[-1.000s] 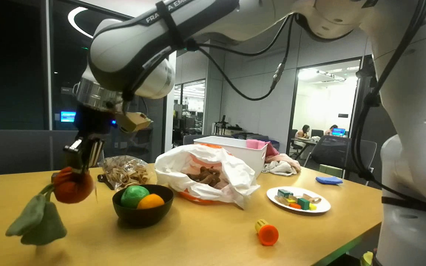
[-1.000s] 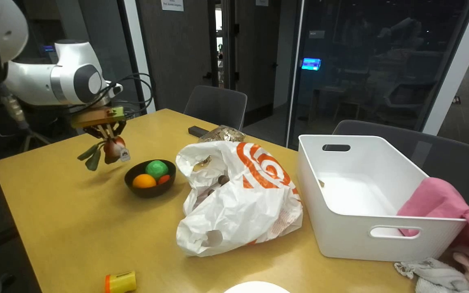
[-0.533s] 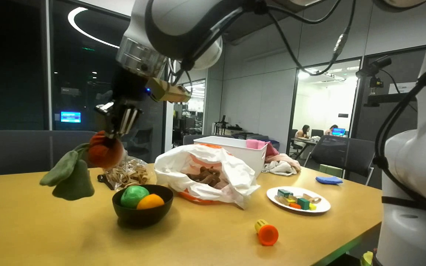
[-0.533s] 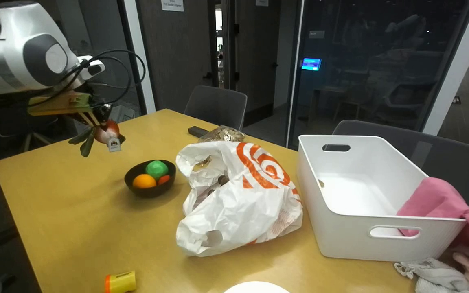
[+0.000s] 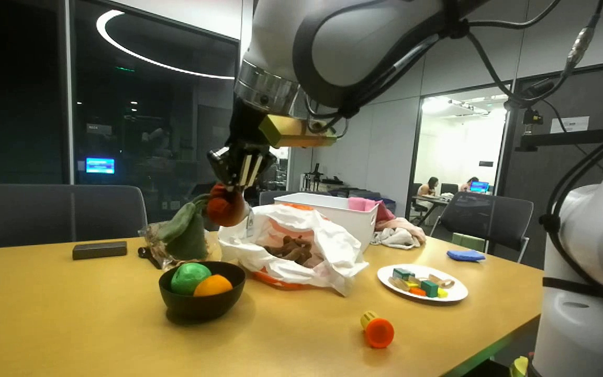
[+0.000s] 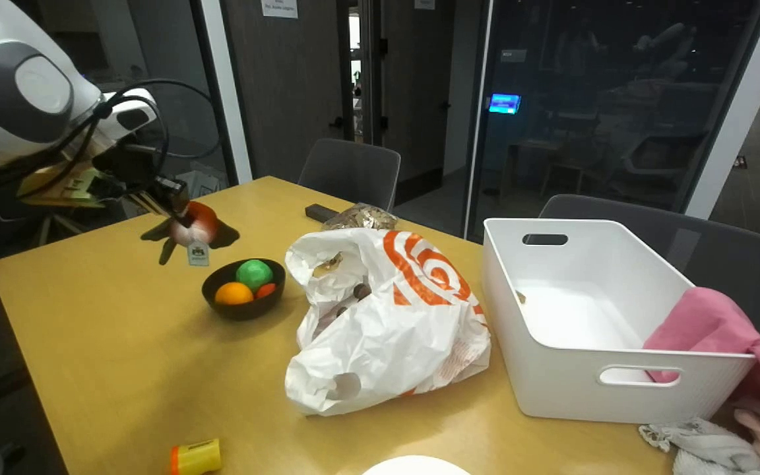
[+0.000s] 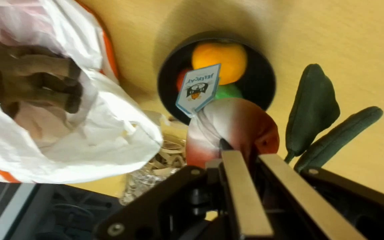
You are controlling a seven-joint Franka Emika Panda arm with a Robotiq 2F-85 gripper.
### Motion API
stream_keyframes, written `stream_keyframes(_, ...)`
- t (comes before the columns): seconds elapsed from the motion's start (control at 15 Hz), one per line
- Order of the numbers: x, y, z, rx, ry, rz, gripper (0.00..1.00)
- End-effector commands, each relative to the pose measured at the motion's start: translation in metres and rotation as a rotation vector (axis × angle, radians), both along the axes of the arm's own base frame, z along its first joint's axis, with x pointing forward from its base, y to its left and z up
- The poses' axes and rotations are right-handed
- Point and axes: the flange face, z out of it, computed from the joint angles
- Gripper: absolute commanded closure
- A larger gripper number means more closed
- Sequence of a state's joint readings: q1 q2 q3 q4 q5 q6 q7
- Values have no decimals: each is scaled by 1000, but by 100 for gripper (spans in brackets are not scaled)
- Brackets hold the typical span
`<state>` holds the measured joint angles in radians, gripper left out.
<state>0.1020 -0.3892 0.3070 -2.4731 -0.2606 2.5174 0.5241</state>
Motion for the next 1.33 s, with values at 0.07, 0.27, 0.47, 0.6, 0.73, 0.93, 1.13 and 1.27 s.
stream_keyframes(0.07, 22, -73, 7, -77, -18, -244, 95)
stream_keyframes(0.27, 41, -122, -14, -120, 43, -410, 95)
stream_keyframes(0.47, 53, -146, -55, -139, 139, -564, 95)
stream_keyframes(0.6, 61, -152, -82, -138, 187, -615, 95)
stream_keyframes(0.73, 72, -159, -102, -149, 205, -665, 95)
stream_keyframes(0.93, 81, -173, -104, -207, 178, -774, 93)
stream_keyframes(1.13, 87, -192, -99, -244, 191, -859, 93)
stream_keyframes(1.27, 89, -199, -87, -248, 166, -897, 94)
